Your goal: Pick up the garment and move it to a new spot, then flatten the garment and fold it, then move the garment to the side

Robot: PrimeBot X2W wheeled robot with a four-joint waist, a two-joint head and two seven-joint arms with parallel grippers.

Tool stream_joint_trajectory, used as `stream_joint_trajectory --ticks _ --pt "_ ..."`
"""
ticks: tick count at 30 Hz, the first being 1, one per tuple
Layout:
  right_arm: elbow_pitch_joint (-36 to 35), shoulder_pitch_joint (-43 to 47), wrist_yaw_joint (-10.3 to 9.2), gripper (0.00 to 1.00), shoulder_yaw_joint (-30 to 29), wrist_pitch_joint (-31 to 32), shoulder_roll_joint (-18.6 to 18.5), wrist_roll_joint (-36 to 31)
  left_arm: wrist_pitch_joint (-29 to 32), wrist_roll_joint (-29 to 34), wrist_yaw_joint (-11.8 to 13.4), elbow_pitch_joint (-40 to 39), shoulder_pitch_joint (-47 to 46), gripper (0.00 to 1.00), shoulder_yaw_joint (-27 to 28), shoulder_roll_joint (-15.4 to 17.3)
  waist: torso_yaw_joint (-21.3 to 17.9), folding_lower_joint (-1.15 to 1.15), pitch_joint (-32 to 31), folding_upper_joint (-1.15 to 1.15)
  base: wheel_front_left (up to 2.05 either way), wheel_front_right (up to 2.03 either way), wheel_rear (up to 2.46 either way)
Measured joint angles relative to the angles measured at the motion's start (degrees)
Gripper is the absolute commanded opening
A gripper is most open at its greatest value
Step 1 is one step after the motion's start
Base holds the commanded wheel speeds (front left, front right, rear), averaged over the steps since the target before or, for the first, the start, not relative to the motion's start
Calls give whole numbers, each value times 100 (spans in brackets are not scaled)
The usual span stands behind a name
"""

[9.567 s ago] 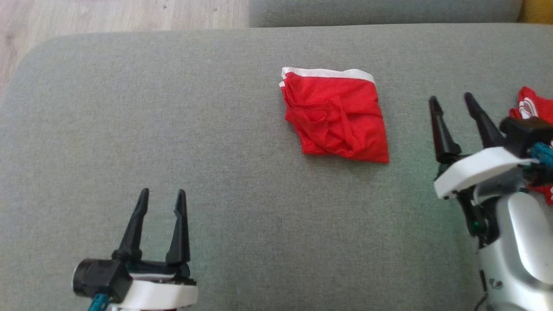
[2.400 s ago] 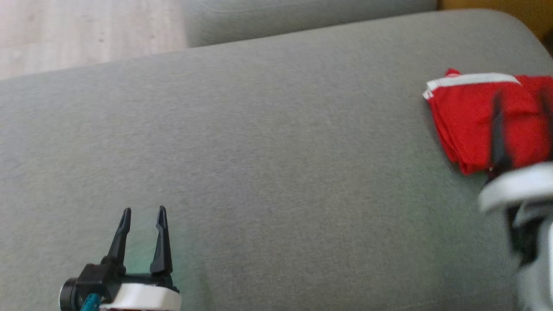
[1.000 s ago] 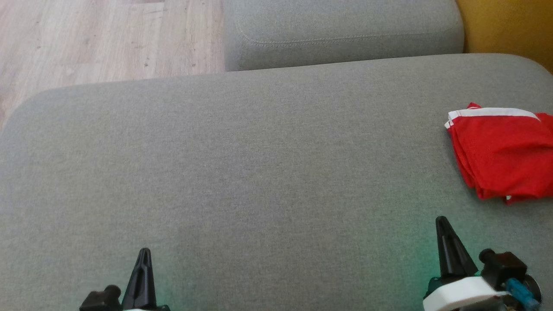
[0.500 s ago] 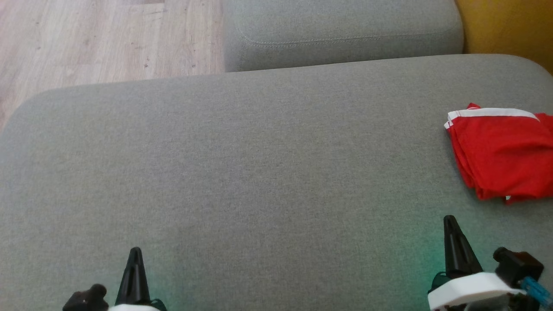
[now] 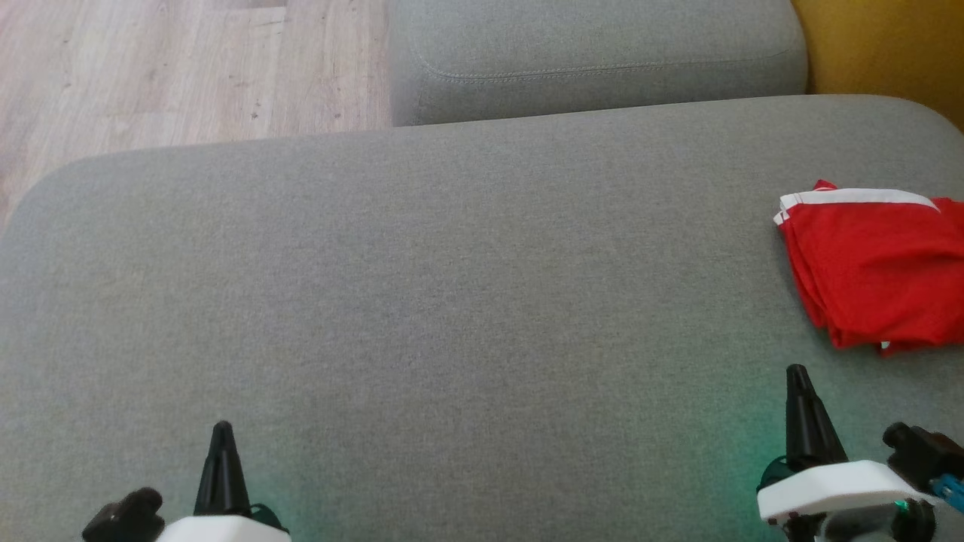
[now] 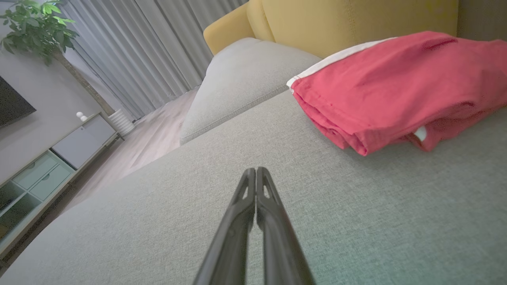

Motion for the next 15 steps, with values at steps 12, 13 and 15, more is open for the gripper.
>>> stream_joint_trajectory --ticks 12,13,15 --pt "-7 -25 0 0 -48 214 -7 870 175 -779 -16 -38 -43 0 96 -1 -4 0 -9 0 0 0 0" --pt "-7 -40 1 0 -53 226 -7 947 201 -844 -21 -40 -59 0 101 -1 -4 0 -9 0 0 0 0" --pt "-7 -87 0 0 -66 230 -8 1089 255 -969 -30 -52 -102 0 109 -2 -4 0 -11 0 0 0 0"
